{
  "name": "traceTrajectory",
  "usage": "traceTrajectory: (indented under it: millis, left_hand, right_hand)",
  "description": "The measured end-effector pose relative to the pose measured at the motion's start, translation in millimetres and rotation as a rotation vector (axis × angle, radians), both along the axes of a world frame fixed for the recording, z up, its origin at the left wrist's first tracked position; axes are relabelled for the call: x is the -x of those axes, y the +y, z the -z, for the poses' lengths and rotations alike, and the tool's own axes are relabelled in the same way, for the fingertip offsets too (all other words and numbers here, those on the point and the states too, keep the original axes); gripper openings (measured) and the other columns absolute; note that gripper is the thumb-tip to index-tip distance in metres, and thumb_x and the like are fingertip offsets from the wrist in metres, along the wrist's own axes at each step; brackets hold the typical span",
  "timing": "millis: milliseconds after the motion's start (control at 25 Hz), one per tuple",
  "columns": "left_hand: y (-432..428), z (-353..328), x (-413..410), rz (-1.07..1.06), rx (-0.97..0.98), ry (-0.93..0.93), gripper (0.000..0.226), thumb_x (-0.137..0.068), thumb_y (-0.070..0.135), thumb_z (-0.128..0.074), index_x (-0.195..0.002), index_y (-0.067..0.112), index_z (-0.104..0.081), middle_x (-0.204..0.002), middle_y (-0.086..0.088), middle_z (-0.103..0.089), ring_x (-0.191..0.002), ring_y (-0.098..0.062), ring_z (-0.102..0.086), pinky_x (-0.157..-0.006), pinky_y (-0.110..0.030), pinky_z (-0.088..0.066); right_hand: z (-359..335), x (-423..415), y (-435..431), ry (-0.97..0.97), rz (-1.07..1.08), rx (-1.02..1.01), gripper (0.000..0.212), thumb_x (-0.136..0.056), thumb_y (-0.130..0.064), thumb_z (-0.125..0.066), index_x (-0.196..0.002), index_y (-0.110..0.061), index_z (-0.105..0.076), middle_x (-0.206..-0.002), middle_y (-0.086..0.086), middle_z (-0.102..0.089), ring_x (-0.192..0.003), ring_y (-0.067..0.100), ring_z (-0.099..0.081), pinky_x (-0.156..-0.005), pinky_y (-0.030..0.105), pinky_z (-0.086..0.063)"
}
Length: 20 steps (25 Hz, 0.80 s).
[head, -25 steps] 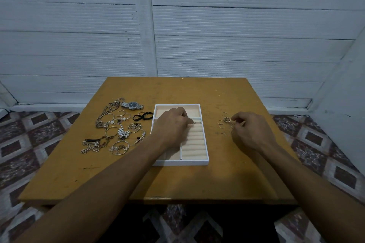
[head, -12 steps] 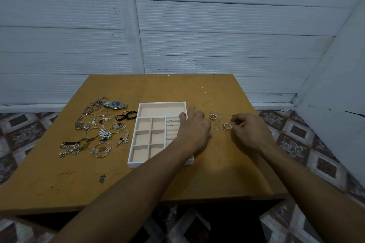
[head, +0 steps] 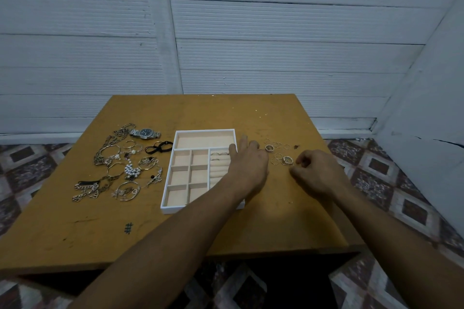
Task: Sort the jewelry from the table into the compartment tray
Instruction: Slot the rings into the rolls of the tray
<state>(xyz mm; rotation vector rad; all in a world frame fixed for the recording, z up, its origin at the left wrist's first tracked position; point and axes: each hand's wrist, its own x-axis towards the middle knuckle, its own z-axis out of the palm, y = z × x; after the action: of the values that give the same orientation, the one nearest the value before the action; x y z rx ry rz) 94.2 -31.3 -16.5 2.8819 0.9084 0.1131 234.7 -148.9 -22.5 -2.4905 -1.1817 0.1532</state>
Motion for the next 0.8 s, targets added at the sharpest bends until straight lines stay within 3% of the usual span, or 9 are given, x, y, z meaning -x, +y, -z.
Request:
traceTrajectory:
  millis: [280,480,680,800]
  left_hand:
    - [-7.6,1.5,7.0,0.066,-0.007,-0.143,0.023,-0.091,0.022,-0.054,-0.113,0.016,-0.059,-0.124,-0.006,-0.055,-0.127,-0.026,-0.032,-0.105,-0.043,-0.024]
    - [-11.7,-3.8,12.4,0.122,-0.004,-0.209,0.013,-0.087,0.011,-0.051,-0.092,0.02,-0.06,-0.096,-0.002,-0.065,-0.103,-0.024,-0.051,-0.097,-0.042,-0.028]
    - [-8.9,-7.9,15.4,0.118,0.057,-0.236,0.013,-0.088,0.032,-0.062,-0.096,0.026,-0.07,-0.098,0.002,-0.07,-0.102,-0.02,-0.055,-0.091,-0.038,-0.026]
    - [5.9,-17.0,26.5,0.044,0.17,-0.321,0.016,-0.085,0.036,-0.067,-0.096,0.026,-0.072,-0.098,0.004,-0.073,-0.099,-0.018,-0.061,-0.095,-0.037,-0.04]
  right_hand:
    - [0.8,8.1,0.1,-0.041,0.002,-0.003,0.03,-0.086,-0.047,-0.063,-0.102,-0.022,-0.063,-0.098,-0.001,-0.06,-0.087,0.015,-0.055,-0.07,0.03,-0.045]
    - [1.0,14.0,5.7,0.012,0.027,-0.018,0.018,-0.089,-0.035,-0.064,-0.098,-0.019,-0.065,-0.09,-0.002,-0.061,-0.082,0.015,-0.055,-0.067,0.029,-0.042]
    - [-0.6,17.3,11.9,0.068,0.073,-0.029,0.009,-0.089,-0.028,-0.065,-0.091,-0.019,-0.066,-0.086,-0.001,-0.063,-0.08,0.014,-0.056,-0.065,0.029,-0.044]
    - [-1.0,15.4,11.4,0.118,0.085,-0.021,0.007,-0.089,-0.025,-0.066,-0.089,-0.019,-0.065,-0.088,0.0,-0.064,-0.082,0.016,-0.057,-0.068,0.031,-0.047]
